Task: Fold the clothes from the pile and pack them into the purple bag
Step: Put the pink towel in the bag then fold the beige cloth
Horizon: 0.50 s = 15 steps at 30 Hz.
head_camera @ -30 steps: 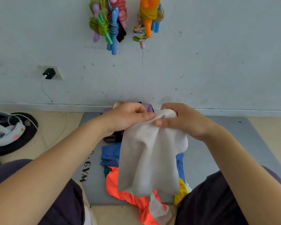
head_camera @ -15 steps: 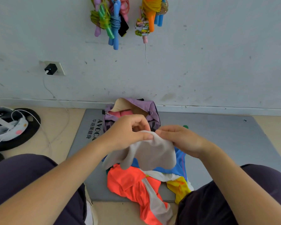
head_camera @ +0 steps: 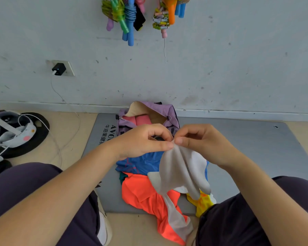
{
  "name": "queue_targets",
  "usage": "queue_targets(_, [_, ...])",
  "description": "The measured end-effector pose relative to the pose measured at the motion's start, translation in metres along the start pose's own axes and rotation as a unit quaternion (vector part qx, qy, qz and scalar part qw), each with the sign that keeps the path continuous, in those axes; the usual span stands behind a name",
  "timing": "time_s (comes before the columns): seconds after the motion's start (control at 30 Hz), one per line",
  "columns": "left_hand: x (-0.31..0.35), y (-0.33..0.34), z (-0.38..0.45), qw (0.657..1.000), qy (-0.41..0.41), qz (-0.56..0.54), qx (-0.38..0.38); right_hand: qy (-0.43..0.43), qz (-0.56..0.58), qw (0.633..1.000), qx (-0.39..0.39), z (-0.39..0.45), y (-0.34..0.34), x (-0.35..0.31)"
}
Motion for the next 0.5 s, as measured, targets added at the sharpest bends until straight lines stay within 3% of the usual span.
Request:
queue_targets(0.17, [0.01,-0.001,-0.002,0.996,-0.019,-0.075,-0.045,-0.019,0.03,0.999,0.011,-0.006,-0.003,-0.009])
queue_targets(0.3, [0.012,-0.017,-0.005,0.996,-0.04,-0.004,-0.084,-0.017,0.0,0.989,0.149,-0.006,-0.022,-0.008])
queue_targets(0.4, [0.003,-0.035,-0.008,0.995,-0.063,0.074,0.012,0.009,-0.07,0.961,0.266,-0.003,-0.031,0.0])
queue_targets(0.5, [-0.005,-0.041,-0.007,0.986,-0.063,0.059,0.141,0.046,-0.113,0.949,0.292,-0.001,-0.027,0.003])
Point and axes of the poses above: each hand's wrist, its own z-axis towards the middle knuckle, its own y-axis out of the palm, x = y × z, the point moved 1 cm from there along z, towards the middle knuckle, and after that the axes turned 11 degrees about y, right-handed, at the moved point
